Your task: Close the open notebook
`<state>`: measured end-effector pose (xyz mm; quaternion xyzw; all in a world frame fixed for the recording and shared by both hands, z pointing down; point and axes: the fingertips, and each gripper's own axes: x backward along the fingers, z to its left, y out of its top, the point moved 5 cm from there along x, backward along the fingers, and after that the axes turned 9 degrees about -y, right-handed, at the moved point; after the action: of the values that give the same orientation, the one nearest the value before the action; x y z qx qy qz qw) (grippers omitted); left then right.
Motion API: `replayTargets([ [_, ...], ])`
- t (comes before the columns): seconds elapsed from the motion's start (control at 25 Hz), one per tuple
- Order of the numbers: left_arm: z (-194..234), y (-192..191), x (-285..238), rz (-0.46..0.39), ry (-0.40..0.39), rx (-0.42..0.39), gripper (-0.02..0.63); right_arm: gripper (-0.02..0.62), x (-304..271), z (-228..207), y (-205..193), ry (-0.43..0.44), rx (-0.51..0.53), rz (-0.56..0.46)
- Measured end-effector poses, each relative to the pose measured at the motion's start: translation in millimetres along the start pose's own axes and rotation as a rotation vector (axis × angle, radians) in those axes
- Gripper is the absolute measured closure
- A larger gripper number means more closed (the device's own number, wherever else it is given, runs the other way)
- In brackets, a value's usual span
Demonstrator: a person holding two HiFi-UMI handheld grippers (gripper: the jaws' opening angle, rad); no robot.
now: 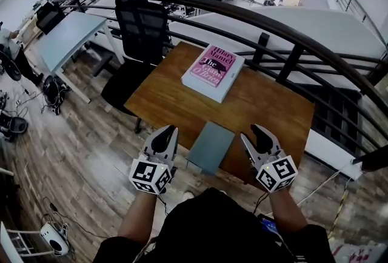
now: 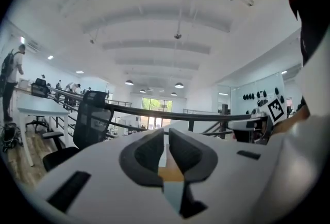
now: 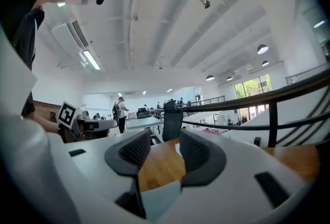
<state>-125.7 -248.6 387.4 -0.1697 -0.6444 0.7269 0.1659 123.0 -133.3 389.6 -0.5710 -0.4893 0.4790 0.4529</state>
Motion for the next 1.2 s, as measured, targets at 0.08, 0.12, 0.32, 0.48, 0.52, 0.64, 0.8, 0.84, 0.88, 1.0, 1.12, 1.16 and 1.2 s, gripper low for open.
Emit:
replayTargets([
  [0.08, 6, 2, 15, -0.024, 0.022, 0.005, 0.569, 0.437, 3, 5, 5, -0.003, -0.016, -0.023],
  [0.12, 7, 3, 23, -0.033, 0.031, 0.011, 0.570, 0.449, 5, 8, 6, -0.007, -0.011, -0.034],
  [0.32, 9, 10, 47, -0.076, 0.060, 0.022, 0.571, 0.600, 15, 12, 12, -0.029, 0.009, -0.091],
  [0.48, 5, 19, 51, -0.123, 0.058, 0.018, 0.571, 0.602, 19, 12, 17, -0.036, -0.037, -0.127],
  [0.52, 5, 21, 53, -0.135, 0.058, 0.027, 0.572, 0.601, 19, 13, 18, -0.032, -0.043, -0.130],
  [0.64, 5, 22, 57, -0.157, 0.057, 0.065, 0.574, 0.603, 22, 18, 20, -0.016, -0.044, -0.129],
  [0.8, 4, 16, 60, -0.157, 0.063, 0.096, 0.575, 0.603, 27, 21, 18, -0.022, -0.007, -0.125],
  [0.84, 4, 15, 61, -0.155, 0.067, 0.104, 0.575, 0.603, 28, 21, 17, -0.021, -0.014, -0.123],
  [0.88, 4, 13, 63, -0.153, 0.070, 0.112, 0.575, 0.603, 28, 22, 15, -0.019, -0.021, -0.120],
  [1.0, 3, 12, 64, -0.160, 0.071, 0.139, 0.575, 0.603, 28, 20, 13, -0.013, -0.027, -0.112],
  [1.12, -1, 18, 70, -0.172, 0.074, 0.133, 0.575, 0.603, 29, 23, 11, 0.000, -0.040, -0.095],
  [1.16, -2, 20, 73, -0.174, 0.078, 0.122, 0.575, 0.603, 30, 24, 11, 0.006, -0.046, -0.090],
  [1.2, -3, 22, 74, -0.176, 0.082, 0.111, 0.575, 0.603, 31, 26, 11, 0.012, -0.047, -0.087],
])
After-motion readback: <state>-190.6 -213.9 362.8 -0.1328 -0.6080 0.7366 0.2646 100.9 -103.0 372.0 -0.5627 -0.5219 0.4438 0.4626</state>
